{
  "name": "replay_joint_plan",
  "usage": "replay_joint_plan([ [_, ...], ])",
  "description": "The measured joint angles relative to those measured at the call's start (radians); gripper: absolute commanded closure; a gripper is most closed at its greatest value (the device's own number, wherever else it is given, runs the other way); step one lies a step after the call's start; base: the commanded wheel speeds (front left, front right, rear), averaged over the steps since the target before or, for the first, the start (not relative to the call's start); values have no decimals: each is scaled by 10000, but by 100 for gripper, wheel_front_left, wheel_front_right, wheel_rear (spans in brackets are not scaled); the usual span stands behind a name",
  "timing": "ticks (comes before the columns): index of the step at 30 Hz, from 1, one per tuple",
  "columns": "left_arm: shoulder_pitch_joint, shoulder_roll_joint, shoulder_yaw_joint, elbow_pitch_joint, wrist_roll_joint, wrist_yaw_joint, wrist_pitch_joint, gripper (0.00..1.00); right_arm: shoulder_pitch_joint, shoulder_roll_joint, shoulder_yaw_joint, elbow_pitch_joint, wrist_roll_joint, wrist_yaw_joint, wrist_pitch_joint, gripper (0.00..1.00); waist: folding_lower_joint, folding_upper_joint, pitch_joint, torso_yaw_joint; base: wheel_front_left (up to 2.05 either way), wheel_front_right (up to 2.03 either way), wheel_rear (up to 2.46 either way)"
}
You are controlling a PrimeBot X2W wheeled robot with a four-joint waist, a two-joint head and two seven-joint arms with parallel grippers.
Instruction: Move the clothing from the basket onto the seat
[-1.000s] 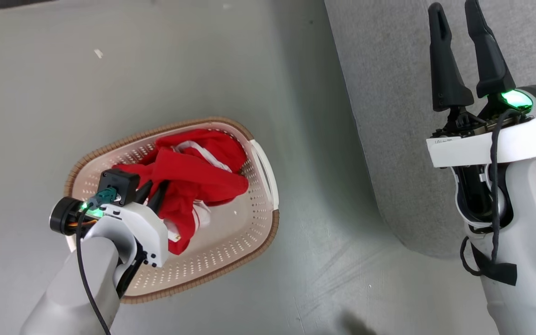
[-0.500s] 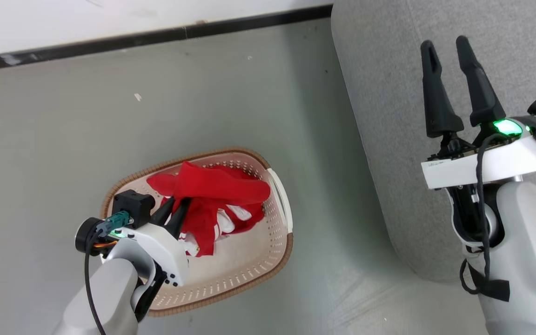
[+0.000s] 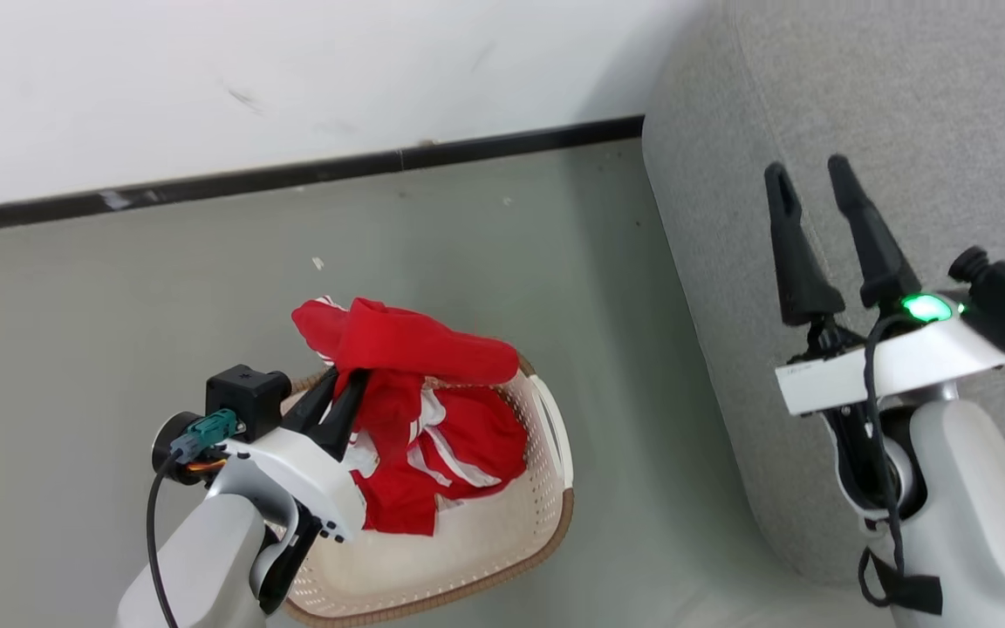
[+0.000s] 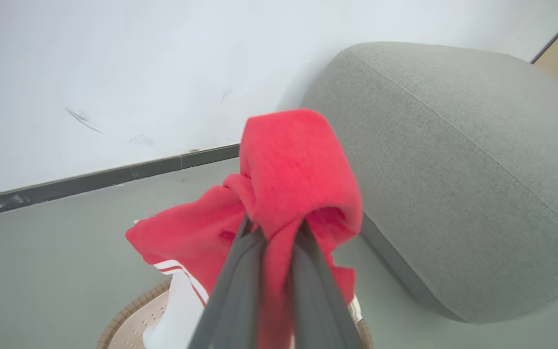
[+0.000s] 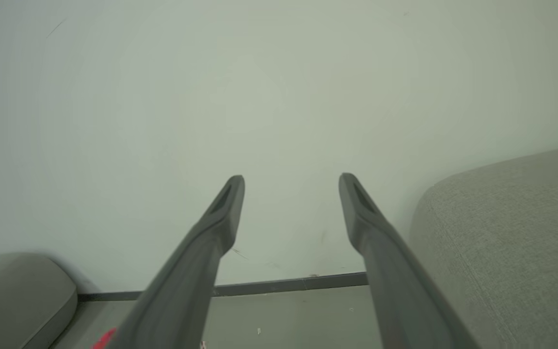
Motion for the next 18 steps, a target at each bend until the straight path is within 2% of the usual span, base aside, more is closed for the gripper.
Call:
replay_joint_plan([
  [12, 105, 36, 293, -872, -178, 0, -88, 100, 860, -184, 54, 249, 46, 0, 0, 0, -1, 0, -1115, 318, 0, 0, 0],
  [18, 105, 238, 255, -1179, -163, 0, -88, 100, 1339, -345, 82, 341, 81, 0, 0, 0, -1, 0, -1666, 472, 0, 0, 0],
])
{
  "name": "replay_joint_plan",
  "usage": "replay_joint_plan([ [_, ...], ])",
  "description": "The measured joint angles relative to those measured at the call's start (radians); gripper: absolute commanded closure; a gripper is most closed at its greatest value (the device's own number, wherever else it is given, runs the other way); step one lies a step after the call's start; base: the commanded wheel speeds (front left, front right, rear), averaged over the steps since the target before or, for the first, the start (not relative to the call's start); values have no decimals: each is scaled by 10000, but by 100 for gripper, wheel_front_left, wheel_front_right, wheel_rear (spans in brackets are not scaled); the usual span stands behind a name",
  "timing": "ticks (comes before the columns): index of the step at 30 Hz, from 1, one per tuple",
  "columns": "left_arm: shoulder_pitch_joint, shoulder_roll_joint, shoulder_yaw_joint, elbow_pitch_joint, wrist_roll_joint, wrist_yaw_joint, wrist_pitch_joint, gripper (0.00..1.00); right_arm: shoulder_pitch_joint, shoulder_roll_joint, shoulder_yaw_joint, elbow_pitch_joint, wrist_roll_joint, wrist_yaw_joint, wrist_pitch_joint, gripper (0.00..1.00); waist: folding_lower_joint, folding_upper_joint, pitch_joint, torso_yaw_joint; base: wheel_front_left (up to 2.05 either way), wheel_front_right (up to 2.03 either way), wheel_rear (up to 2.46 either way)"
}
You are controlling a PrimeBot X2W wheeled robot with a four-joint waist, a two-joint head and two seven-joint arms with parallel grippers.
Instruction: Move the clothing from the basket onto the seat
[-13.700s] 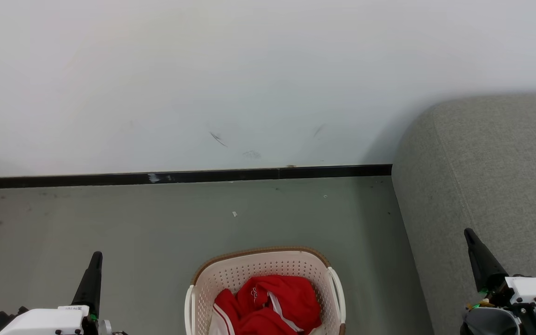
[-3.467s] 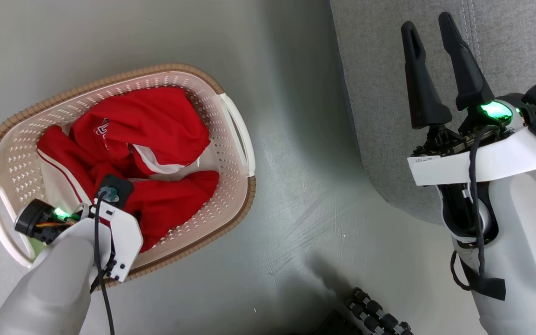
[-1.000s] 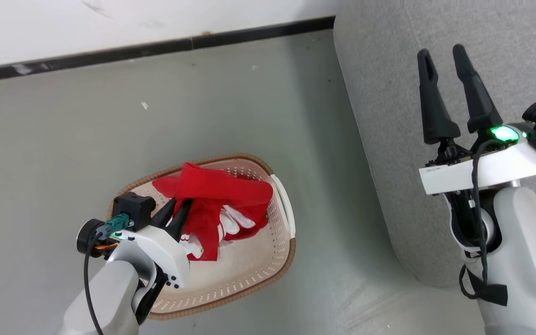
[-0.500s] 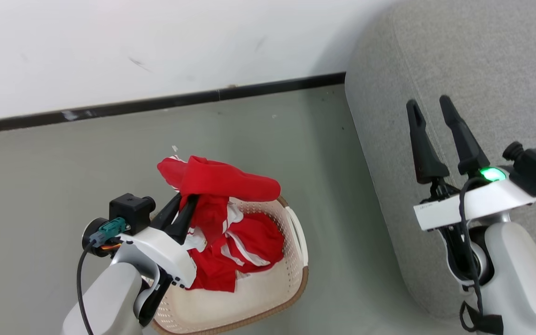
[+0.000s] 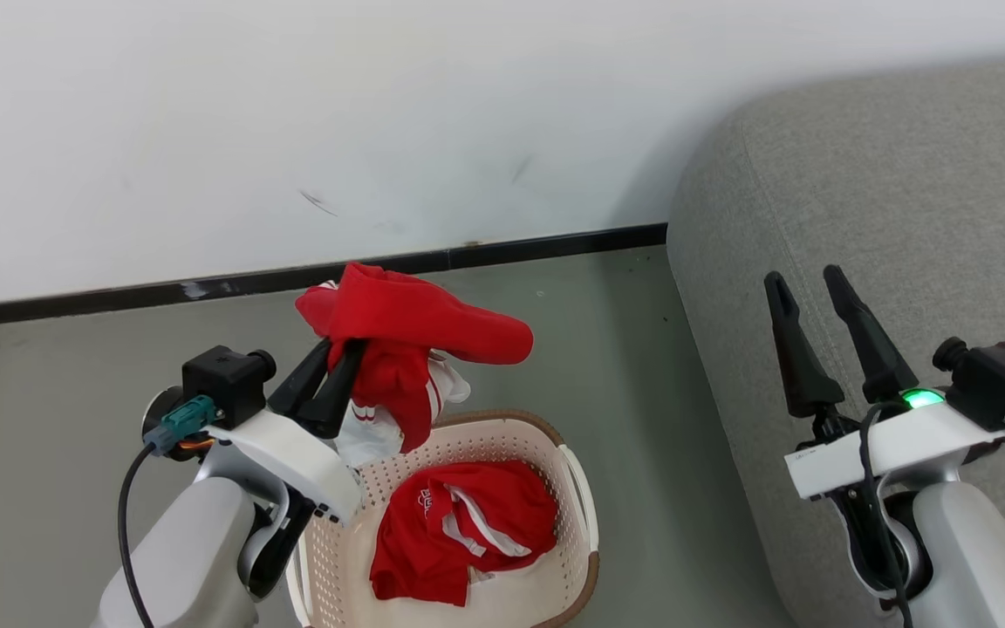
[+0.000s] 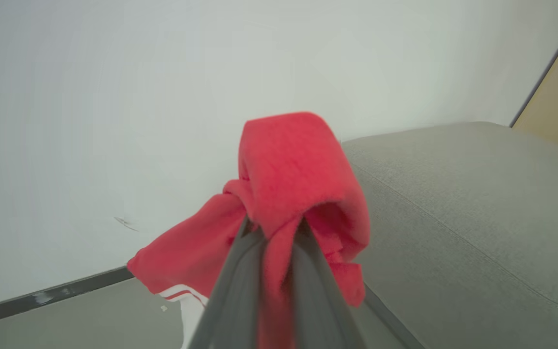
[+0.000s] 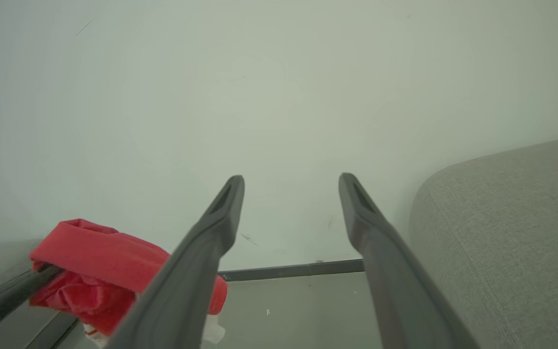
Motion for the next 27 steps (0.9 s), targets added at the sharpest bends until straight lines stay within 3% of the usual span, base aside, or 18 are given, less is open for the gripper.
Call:
replay_joint_plan([
  [27, 249, -61, 50, -1187, -360, 249, 715, 100, 1185, -604, 556, 75, 169, 0, 0, 0, 0, 0, -1484, 512, 0, 0, 0],
])
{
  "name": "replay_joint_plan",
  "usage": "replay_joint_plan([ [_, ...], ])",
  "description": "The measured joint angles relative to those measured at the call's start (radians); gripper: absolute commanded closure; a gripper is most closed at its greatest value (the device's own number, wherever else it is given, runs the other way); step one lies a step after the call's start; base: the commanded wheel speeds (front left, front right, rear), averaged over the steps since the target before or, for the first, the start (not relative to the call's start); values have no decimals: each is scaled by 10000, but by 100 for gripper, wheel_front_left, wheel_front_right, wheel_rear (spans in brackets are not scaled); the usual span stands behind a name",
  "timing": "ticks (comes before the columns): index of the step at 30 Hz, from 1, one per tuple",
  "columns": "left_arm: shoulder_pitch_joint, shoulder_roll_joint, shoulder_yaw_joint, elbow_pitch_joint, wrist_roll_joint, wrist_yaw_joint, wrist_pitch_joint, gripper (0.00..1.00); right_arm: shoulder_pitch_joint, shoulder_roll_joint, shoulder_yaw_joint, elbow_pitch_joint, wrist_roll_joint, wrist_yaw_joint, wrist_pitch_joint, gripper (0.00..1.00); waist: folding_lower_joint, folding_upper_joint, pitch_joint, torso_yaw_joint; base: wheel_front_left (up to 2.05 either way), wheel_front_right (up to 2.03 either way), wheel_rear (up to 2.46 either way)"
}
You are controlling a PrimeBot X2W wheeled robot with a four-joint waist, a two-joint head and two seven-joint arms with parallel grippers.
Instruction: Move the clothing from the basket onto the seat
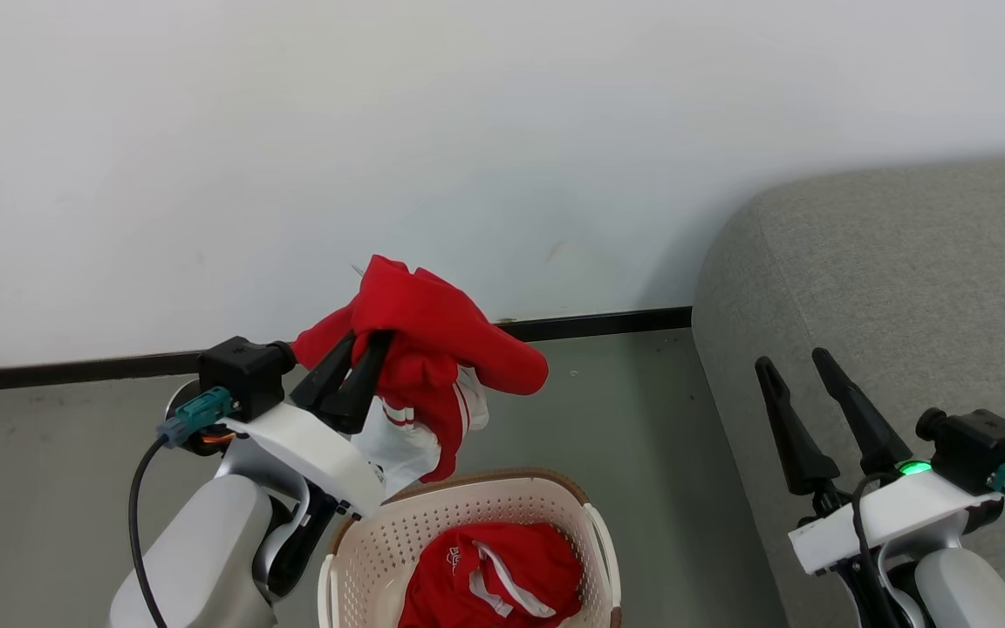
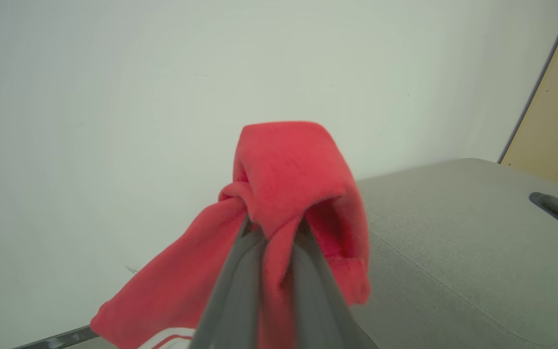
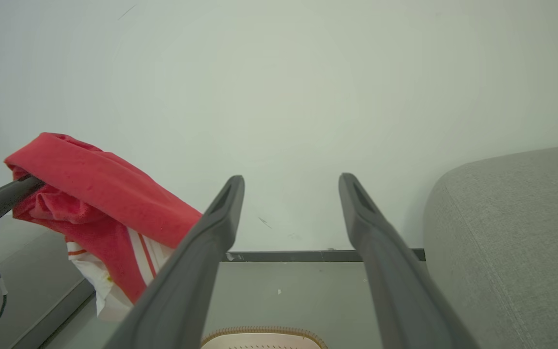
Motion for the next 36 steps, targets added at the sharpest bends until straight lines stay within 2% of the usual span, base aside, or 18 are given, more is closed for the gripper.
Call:
replay_joint_plan([
  [7, 82, -35, -23, -332, -12, 130, 205, 100, 104, -86, 336, -6, 2, 0, 0, 0, 0, 1, -64, 16, 0, 0, 0],
  [21, 65, -267, -483, -1007, 8, 171, 713, 100, -24, 8, 3064, 372, -146, 0, 2, 0, 0, 1, -42, 206, 0, 0, 0],
  [36, -255, -593, -790, -1390, -12, 203, 1227, 100, -1379, 217, 4784, 1499, -575, 0, 2, 0, 0, 1, 15, 678, 0, 0, 0],
])
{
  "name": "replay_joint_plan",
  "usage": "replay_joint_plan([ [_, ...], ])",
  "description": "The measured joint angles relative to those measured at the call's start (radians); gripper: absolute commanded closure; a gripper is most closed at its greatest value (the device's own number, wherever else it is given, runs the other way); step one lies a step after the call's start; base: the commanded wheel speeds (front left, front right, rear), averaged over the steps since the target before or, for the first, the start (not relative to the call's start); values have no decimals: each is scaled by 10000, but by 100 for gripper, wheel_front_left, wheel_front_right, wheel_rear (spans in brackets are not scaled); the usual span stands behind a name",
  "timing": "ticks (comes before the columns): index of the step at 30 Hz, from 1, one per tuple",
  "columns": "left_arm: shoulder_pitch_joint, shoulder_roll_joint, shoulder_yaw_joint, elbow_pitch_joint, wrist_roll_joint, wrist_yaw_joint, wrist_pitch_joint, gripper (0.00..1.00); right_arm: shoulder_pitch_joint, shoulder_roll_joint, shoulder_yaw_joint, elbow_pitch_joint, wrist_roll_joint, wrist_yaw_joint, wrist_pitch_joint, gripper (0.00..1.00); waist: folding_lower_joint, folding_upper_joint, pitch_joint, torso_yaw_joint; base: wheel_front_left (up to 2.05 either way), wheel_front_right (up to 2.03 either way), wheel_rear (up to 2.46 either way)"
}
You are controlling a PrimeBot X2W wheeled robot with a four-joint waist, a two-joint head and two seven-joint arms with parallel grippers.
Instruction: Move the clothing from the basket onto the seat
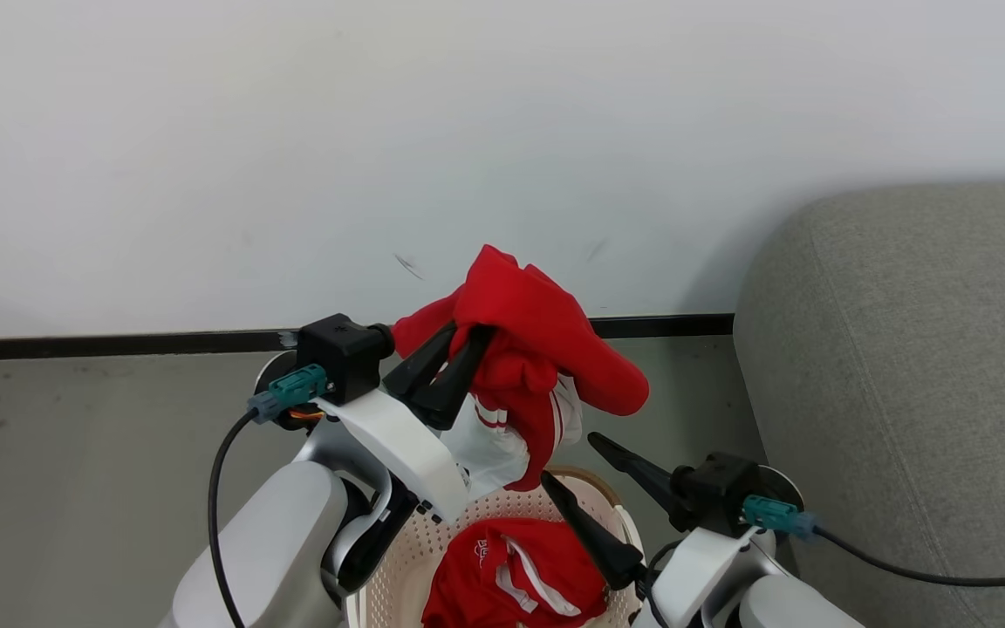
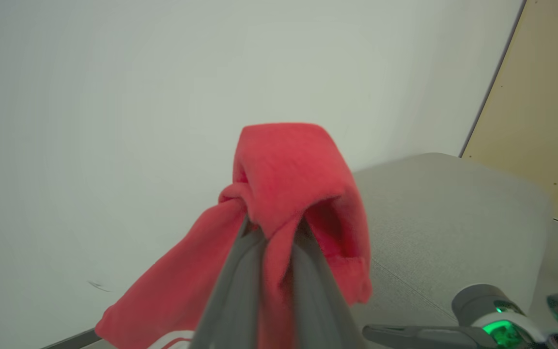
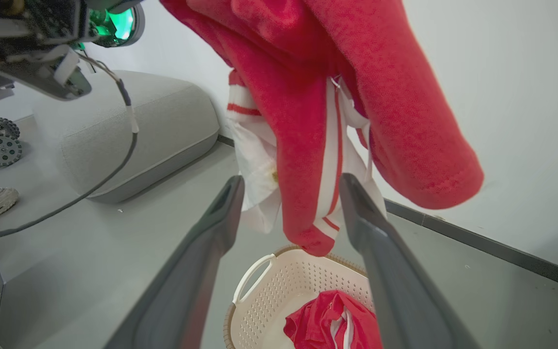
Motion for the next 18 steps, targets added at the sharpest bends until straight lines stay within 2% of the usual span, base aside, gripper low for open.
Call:
replay_joint_plan([
  [8, -5, -169, -184, -82, -213, 88, 349, 100, -614, 203, 734, 631, -180, 0, 0, 0, 0, -1, 67, 224, 0, 0, 0],
  [18, -28, -326, -508, -280, -416, 102, 543, 100, -1307, 424, 909, 1375, -407, 0, 0, 0, 0, 0, 132, 420, 0, 0, 0],
])
